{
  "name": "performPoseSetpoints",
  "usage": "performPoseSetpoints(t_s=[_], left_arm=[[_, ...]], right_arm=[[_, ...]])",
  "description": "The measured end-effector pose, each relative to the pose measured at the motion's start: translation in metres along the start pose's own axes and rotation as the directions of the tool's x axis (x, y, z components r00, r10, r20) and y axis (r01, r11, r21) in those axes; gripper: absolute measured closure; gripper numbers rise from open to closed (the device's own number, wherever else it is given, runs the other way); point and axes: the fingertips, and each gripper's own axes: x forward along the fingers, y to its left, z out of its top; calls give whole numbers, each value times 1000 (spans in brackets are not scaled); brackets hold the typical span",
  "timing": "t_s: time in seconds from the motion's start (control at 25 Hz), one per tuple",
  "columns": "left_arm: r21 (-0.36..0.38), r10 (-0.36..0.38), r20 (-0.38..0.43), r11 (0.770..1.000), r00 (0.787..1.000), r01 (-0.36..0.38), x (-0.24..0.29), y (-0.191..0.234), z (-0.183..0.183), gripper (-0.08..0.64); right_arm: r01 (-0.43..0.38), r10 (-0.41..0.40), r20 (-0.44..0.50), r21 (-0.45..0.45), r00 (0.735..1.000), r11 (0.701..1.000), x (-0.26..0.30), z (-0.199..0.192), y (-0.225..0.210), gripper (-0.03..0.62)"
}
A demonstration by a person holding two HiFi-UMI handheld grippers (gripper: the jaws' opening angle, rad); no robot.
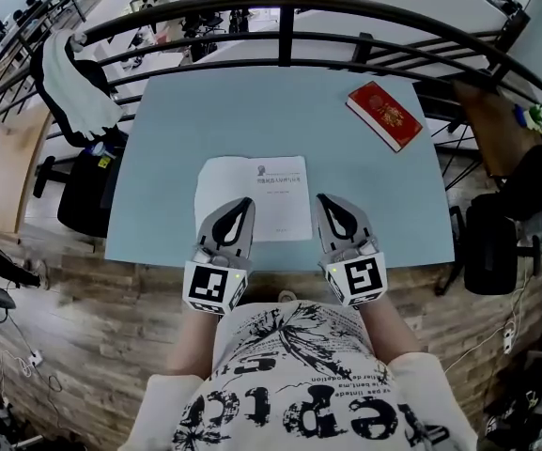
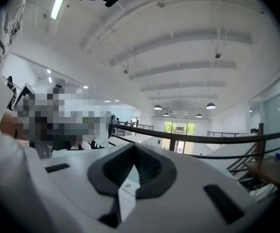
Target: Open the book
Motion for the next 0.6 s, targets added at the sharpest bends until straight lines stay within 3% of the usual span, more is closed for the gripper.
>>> performPoseSetpoints(t_s=[0.6], left_arm=[[28,64,16,998,998,-65,-4,7,8,537]], right_arm=[[-13,13,-1,-12,1000,1000,2,-3,-4,583]])
